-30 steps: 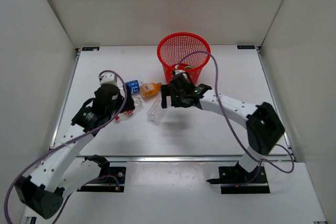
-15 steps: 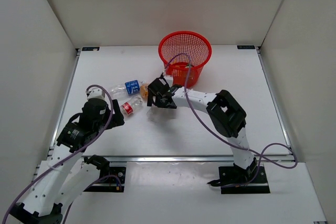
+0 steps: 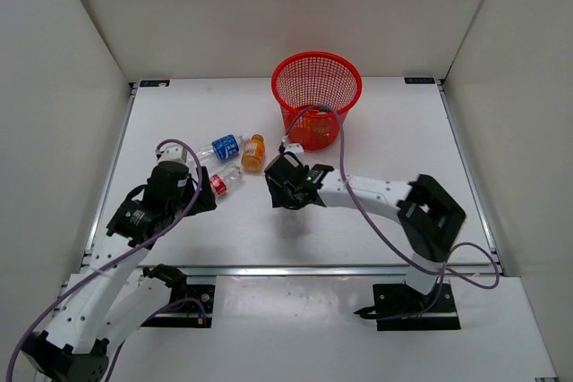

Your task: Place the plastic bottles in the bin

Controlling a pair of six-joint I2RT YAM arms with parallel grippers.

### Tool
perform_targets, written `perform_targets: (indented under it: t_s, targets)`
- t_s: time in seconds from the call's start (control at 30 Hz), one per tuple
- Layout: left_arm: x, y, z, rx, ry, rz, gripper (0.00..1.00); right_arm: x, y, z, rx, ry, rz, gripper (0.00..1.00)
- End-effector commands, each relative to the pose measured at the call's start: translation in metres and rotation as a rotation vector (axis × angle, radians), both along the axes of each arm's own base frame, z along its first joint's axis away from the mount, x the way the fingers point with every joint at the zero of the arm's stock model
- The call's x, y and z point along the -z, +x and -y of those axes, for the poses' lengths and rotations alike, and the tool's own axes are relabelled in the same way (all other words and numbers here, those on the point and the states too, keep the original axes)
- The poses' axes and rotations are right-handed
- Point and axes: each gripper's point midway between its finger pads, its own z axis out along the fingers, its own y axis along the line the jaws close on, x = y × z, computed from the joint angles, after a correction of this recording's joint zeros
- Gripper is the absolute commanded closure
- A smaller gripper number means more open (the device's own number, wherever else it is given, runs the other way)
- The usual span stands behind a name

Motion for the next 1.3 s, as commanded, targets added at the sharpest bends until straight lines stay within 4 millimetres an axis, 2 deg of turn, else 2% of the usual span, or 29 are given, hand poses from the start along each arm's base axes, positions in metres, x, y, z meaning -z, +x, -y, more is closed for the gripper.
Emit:
perform_targets:
  t_s: [0.0, 0.07, 0.13, 0.2, 0.23, 0.27, 0.3, 0.33, 0.37, 0.4, 0.43, 0.47, 0.5, 0.53, 0.57, 0.6, 0.67, 0.73, 0.8, 0.87, 0.9, 0.97, 1.0, 1.03, 1.07, 1.1, 1.13, 1.23, 1.27]
  targets:
    - [0.002, 0.013, 0.005, 0.011, -0.008, 0.015, 0.02, -0.087, -0.015, -0.014, -0.214, 0.095, 0.219, 0.75]
    - [0.005, 0.018, 0.006, 0.015, -0.009, 0.007, 0.01, -0.132, -0.024, -0.018, -0.348, 0.138, 0.314, 0.78]
    - [0.008, 0.023, 0.01, 0.019, -0.014, 0.004, 0.01, -0.167, -0.019, -0.014, -0.386, 0.165, 0.378, 0.8]
    - [0.014, 0.024, 0.012, 0.018, -0.018, -0.018, 0.01, -0.217, -0.001, -0.009, -0.393, 0.227, 0.468, 0.79]
    - [0.016, 0.026, 0.013, 0.012, -0.03, -0.021, 0.01, -0.244, 0.012, 0.0, -0.401, 0.257, 0.527, 0.8]
    - [0.017, 0.027, 0.014, 0.022, -0.034, -0.022, 0.01, -0.256, 0.032, 0.011, -0.395, 0.263, 0.569, 0.79]
    - [0.017, 0.028, 0.014, 0.022, -0.032, -0.024, 0.01, -0.279, 0.055, 0.028, -0.335, 0.27, 0.634, 0.8]
    - [0.02, 0.028, 0.012, 0.016, -0.031, -0.036, 0.01, -0.297, 0.063, 0.032, -0.352, 0.277, 0.675, 0.82]
    - [0.019, 0.029, 0.012, 0.014, -0.026, -0.035, 0.02, -0.305, 0.082, 0.044, -0.341, 0.269, 0.703, 0.82]
    - [0.023, 0.028, 0.011, 0.015, -0.016, -0.05, 0.02, -0.324, 0.1, 0.057, -0.306, 0.265, 0.752, 0.82]
    - [0.022, 0.03, 0.01, 0.014, -0.012, -0.048, 0.01, -0.317, 0.113, 0.058, -0.334, 0.211, 0.759, 0.81]
    - [0.021, 0.032, 0.007, 0.005, 0.001, -0.044, 0.01, -0.321, 0.132, 0.064, -0.34, 0.173, 0.774, 0.79]
    - [0.027, 0.03, 0.006, 0.015, 0.012, -0.058, 0.01, -0.318, 0.152, 0.076, -0.293, 0.124, 0.764, 0.78]
    - [0.026, 0.033, 0.01, 0.051, 0.008, -0.047, 0.01, -0.337, 0.16, 0.078, -0.312, 0.109, 0.803, 0.77]
    - [0.028, 0.033, 0.012, 0.068, -0.013, -0.055, 0.02, -0.316, 0.175, 0.081, -0.328, 0.088, 0.751, 0.76]
    - [0.03, 0.037, 0.008, 0.058, -0.009, -0.057, 0.01, -0.33, 0.185, 0.091, -0.302, 0.096, 0.772, 0.76]
    - [0.033, 0.041, 0.016, 0.102, -0.025, -0.072, 0.02, -0.319, 0.209, 0.09, -0.312, 0.104, 0.757, 0.74]
    - [0.035, 0.045, 0.016, 0.105, -0.015, -0.078, 0.01, -0.318, 0.223, 0.093, -0.296, 0.116, 0.768, 0.73]
    - [0.033, 0.051, 0.017, 0.115, -0.009, -0.071, 0.02, -0.307, 0.238, 0.094, -0.293, 0.123, 0.767, 0.68]
    - [0.035, 0.056, 0.018, 0.145, -0.013, -0.084, 0.01, -0.293, 0.249, 0.094, -0.308, 0.119, 0.746, 0.65]
    - [0.033, 0.06, 0.018, 0.158, -0.015, -0.079, 0.01, -0.282, 0.255, 0.094, -0.31, 0.103, 0.729, 0.61]
    - [0.035, 0.069, 0.019, 0.195, 0.006, -0.091, 0.01, -0.277, 0.263, 0.094, -0.308, 0.059, 0.717, 0.51]
    - [0.034, 0.071, 0.022, 0.213, 0.005, -0.099, 0.01, -0.268, 0.266, 0.093, -0.309, 0.042, 0.697, 0.43]
    - [0.038, 0.075, 0.023, 0.252, 0.028, -0.119, 0.01, -0.269, 0.268, 0.095, -0.303, 0.032, 0.701, 0.36]
    - [0.04, 0.079, 0.026, 0.279, 0.038, -0.132, 0.01, -0.269, 0.269, 0.091, -0.314, 0.043, 0.702, 0.18]
    - [0.038, 0.089, 0.027, 0.272, 0.04, -0.137, 0.01, -0.269, 0.269, 0.091, -0.307, 0.076, 0.692, 0.06]
    - [0.03, 0.093, 0.035, 0.308, 0.012, -0.128, 0.01, -0.272, 0.267, 0.088, -0.307, 0.12, 0.684, 0.01]
    - [0.038, 0.105, 0.038, 0.35, 0.021, -0.158, 0.01, -0.284, 0.263, 0.099, -0.293, 0.185, 0.656, 0.01]
    - [0.046, 0.105, 0.039, 0.364, 0.029, -0.188, 0.02, -0.294, 0.254, 0.097, -0.303, 0.218, 0.656, 0.0]
